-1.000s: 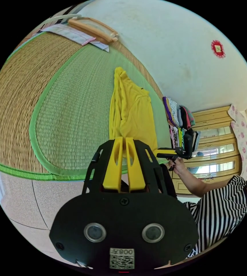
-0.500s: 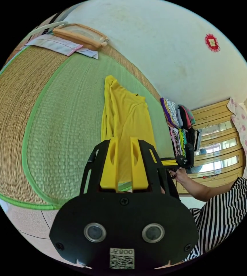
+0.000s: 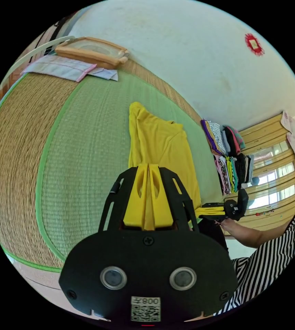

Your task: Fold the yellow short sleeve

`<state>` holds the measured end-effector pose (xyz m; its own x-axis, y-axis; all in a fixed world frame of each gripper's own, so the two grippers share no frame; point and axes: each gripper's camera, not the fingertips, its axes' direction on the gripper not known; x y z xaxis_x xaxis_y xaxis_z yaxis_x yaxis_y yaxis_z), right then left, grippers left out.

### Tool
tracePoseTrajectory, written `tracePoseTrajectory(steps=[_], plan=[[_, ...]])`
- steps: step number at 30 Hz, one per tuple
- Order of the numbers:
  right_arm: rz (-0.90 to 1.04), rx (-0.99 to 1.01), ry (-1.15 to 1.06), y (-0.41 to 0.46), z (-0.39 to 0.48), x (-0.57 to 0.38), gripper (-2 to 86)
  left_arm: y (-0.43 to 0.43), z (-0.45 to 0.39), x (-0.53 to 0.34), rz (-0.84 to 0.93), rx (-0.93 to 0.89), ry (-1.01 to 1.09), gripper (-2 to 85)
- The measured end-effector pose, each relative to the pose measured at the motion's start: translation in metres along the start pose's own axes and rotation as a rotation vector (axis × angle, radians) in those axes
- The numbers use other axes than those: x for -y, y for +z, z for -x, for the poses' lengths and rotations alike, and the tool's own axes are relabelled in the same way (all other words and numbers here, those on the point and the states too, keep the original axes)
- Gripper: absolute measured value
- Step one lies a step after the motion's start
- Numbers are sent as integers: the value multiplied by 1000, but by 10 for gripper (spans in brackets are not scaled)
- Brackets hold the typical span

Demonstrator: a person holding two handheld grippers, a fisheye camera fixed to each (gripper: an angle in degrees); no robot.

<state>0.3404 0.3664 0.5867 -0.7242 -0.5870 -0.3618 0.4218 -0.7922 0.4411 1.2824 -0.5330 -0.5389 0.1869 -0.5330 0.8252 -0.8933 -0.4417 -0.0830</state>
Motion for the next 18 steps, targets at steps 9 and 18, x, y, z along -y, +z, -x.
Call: tracePoseTrajectory(steps=[9,18], plan=[[-9,-12,6,5,15,-2,2,23,-7,43,125,78,3,2],[-47,26,46,7,17,-8,2,1,-37,50,42,76,40,3]])
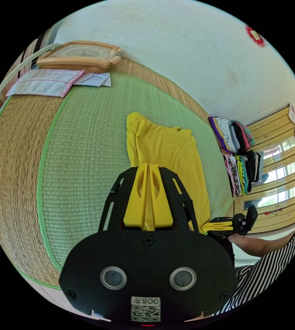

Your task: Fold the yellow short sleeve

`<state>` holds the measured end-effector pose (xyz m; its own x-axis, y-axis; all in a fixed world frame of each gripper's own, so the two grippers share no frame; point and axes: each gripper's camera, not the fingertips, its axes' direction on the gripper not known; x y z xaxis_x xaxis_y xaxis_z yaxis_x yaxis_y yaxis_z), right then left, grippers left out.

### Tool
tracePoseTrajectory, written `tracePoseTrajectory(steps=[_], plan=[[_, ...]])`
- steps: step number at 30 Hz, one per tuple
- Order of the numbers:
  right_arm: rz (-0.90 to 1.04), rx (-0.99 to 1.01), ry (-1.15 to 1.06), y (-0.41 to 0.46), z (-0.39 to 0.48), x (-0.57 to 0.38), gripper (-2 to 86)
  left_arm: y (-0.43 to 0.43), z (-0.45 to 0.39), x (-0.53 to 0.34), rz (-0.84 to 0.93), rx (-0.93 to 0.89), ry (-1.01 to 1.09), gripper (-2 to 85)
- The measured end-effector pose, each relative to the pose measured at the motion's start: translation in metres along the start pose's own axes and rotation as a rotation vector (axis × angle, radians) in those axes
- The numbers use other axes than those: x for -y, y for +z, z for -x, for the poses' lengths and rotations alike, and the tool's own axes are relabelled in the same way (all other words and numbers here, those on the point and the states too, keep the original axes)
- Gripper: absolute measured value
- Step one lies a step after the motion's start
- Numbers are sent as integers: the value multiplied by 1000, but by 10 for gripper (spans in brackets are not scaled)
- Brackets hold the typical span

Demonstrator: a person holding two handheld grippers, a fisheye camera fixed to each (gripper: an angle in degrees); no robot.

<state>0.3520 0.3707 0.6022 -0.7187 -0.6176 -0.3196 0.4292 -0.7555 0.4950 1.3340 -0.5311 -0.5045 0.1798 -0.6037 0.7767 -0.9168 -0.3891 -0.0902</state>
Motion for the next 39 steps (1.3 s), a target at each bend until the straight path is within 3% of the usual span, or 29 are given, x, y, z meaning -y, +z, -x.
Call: tracePoseTrajectory(steps=[6,9,15,21,25,31,34,37,39], plan=[[-7,-17,11,0,5,-2,2,11,-18,23,53,-8,14,2],[-11,-16,17,0,6,-3,2,21,-22,37,138,130,16,2],[-32,10,29,-1,0,-7,3,4,-43,43,13,125,45,2],[-31,36,74,-5,-8,-8,2,26,-59,46,122,206,52,2],[-13,76,77,-20,-11,-6,2,-5,-75,8,28,63,88,2],[-58,41,173,-34,-34,-37,1,-38,-94,-108,55,-56,94,2],[-76,114,221,-27,-53,-47,1,-19,-82,-151,186,51,-18,2],[-65,106,229,-41,-57,-48,1,-30,-83,-174,69,-65,-99,3],[-107,58,221,-55,-56,-56,1,-36,-97,-181,26,-44,-76,3]])
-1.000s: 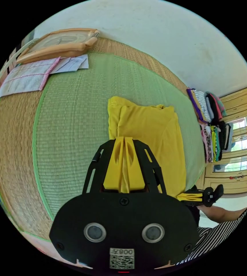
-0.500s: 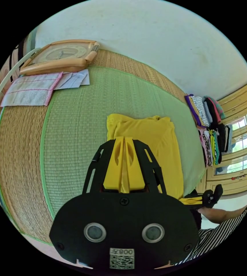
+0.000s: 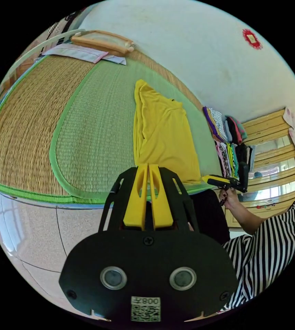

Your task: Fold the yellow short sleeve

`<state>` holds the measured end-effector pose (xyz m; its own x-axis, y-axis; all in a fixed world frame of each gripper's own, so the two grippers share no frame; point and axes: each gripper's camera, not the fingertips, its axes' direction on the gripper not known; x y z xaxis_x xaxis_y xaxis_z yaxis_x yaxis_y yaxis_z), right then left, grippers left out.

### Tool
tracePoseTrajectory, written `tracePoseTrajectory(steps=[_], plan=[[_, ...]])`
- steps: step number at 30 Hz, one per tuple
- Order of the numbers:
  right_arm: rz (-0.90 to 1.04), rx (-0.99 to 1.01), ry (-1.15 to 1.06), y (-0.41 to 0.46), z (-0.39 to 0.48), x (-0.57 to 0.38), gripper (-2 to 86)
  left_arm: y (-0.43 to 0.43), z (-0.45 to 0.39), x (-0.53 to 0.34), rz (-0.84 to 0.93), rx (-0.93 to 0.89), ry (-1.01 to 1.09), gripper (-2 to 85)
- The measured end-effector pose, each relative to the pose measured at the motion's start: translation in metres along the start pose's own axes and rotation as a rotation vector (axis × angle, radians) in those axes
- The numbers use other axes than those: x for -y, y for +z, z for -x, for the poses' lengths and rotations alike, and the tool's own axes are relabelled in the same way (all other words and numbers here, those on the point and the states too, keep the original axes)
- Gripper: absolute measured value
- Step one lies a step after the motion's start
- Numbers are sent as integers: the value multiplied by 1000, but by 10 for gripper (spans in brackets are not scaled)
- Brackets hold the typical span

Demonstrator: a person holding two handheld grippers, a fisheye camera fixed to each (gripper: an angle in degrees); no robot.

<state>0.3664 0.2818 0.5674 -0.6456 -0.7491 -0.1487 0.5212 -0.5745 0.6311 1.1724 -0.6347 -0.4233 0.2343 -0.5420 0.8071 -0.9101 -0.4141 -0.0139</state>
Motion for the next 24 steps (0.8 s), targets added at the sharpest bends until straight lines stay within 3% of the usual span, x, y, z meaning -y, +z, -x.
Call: tracePoseTrajectory(steps=[4,9,16,24], plan=[[54,37,55,13,-23,-7,1,35,-14,-13,182,44,29,4],[21,54,72,-11,-43,-20,2,44,-60,-30,104,-29,140,15],[-3,237,210,-21,-102,-33,15,122,-154,-52,251,-108,424,64],[-13,424,301,-20,-156,-43,62,183,-213,-84,331,122,663,41]])
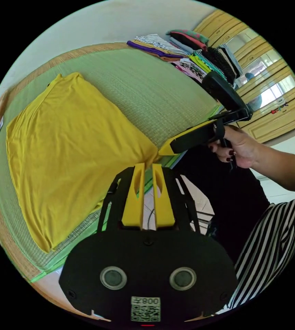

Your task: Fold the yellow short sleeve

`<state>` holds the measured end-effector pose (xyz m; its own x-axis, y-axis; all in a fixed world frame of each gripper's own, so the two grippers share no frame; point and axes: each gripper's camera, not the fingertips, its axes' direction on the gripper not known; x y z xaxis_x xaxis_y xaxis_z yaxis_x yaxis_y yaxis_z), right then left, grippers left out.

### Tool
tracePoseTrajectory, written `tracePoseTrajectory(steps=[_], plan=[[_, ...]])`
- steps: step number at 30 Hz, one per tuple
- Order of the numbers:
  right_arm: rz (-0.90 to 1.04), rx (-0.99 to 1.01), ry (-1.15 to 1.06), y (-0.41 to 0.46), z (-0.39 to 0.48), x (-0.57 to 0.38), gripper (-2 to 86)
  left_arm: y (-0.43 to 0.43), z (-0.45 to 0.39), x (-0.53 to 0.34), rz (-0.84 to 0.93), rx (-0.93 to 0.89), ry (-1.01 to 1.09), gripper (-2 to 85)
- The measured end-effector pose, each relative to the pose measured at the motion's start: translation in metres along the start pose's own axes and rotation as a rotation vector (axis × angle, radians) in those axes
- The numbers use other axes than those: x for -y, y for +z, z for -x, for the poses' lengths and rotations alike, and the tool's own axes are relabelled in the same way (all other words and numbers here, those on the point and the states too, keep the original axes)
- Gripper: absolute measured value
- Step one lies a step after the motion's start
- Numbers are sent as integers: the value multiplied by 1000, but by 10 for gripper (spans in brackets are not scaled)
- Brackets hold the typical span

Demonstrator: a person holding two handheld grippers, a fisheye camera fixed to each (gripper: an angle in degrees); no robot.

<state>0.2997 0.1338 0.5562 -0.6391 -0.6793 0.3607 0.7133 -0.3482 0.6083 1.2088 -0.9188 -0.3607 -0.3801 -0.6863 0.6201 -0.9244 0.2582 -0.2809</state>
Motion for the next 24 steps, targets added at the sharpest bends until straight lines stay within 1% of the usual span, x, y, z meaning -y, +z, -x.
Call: tracePoseTrajectory(steps=[4,10,14,17,21,24], plan=[[-23,61,31,-13,-18,0,74,12,-7,-6,11,-12,-26,14],[-77,162,85,-43,-51,-5,84,11,-20,-27,-89,-38,-61,6],[-93,248,105,-53,-66,-4,84,21,-22,-42,-114,-44,-74,6],[-78,286,122,-52,-77,1,77,32,-20,-54,-120,-54,-88,6],[-76,385,158,-53,-94,0,54,44,-14,-72,-132,-71,-126,8],[-88,423,159,-64,-100,-7,36,51,-3,-93,-163,-118,-181,11]])
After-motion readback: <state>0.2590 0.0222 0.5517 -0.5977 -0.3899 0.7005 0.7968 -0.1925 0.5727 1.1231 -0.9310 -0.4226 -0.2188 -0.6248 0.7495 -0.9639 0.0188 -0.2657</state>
